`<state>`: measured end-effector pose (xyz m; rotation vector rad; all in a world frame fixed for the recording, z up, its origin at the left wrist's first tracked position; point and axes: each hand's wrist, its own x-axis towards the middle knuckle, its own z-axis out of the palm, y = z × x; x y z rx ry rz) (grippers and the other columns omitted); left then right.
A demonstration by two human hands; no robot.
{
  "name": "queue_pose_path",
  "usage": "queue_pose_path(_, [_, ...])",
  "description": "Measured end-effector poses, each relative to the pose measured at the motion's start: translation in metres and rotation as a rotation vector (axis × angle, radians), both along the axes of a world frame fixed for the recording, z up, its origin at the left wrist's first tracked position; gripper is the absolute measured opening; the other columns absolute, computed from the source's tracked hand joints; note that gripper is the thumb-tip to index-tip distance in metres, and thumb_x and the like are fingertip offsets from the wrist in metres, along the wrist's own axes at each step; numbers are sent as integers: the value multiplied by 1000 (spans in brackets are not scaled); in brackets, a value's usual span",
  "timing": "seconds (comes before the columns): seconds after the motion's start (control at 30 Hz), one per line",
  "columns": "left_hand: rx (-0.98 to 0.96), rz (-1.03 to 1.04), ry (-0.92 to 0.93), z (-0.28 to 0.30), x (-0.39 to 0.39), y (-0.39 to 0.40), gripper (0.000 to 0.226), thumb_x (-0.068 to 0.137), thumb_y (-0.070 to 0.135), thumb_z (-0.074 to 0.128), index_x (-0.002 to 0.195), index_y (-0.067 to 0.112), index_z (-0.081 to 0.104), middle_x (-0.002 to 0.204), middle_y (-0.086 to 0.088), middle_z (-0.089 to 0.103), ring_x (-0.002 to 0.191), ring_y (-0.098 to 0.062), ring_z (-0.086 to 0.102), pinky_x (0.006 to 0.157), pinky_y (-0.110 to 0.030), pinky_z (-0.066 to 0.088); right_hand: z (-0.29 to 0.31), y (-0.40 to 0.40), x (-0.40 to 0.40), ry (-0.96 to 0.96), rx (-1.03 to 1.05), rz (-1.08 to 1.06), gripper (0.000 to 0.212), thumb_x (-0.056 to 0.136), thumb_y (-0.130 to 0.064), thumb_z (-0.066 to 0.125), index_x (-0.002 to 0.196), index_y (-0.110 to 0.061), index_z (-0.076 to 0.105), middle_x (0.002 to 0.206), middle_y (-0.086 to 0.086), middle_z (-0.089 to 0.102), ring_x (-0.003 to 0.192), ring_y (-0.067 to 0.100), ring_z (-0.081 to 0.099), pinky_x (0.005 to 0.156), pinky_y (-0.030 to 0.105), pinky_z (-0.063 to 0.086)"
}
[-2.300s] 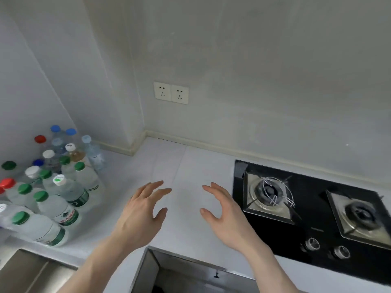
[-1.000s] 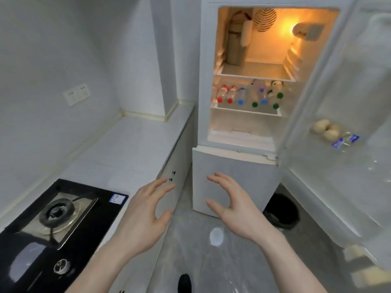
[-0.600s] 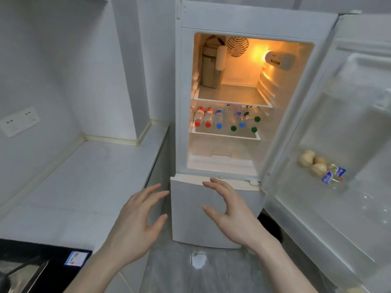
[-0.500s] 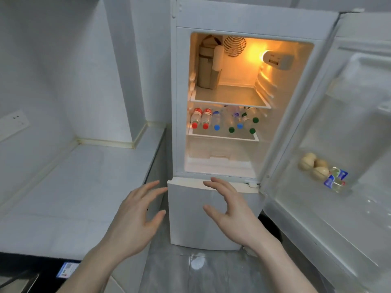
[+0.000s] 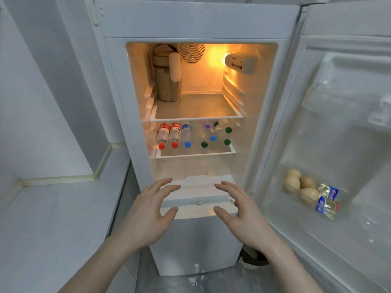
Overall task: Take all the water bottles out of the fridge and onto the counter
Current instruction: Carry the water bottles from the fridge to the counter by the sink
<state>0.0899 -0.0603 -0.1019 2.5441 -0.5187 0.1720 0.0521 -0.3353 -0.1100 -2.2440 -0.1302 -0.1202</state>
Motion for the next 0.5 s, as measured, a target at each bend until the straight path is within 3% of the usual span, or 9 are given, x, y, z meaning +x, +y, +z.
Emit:
queue_pose_path(0.1, [16,37,33,3,42,-15,52,95,40,64,145,43,48,159,24,30,145,-4,31,117,-25,28,0,-7,42,2,6,28,51,99,-38,67,145,-50,49,153,-37,35,142,-12,34,119,29,36])
queue_pose_path(0.33, [15,187,155,-8,159,-33,55,92,37,69,144,32,51,157,9,36,144,-14,37,116,-31,32,2,-13,150,31,14,120,50,100,-38,66,146,-47,48,149,-34,38,133,-8,42,112,19,37])
queue_pose_path(0.5, [-8,317,308,-23,233,-39,63,88,35,71,147,29,48,158,-2,31,142,-24,40,114,-34,34,-11,-10,189,54,5,161,50,99,-36,68,145,-46,51,135,-48,36,127,-15,43,112,19,38])
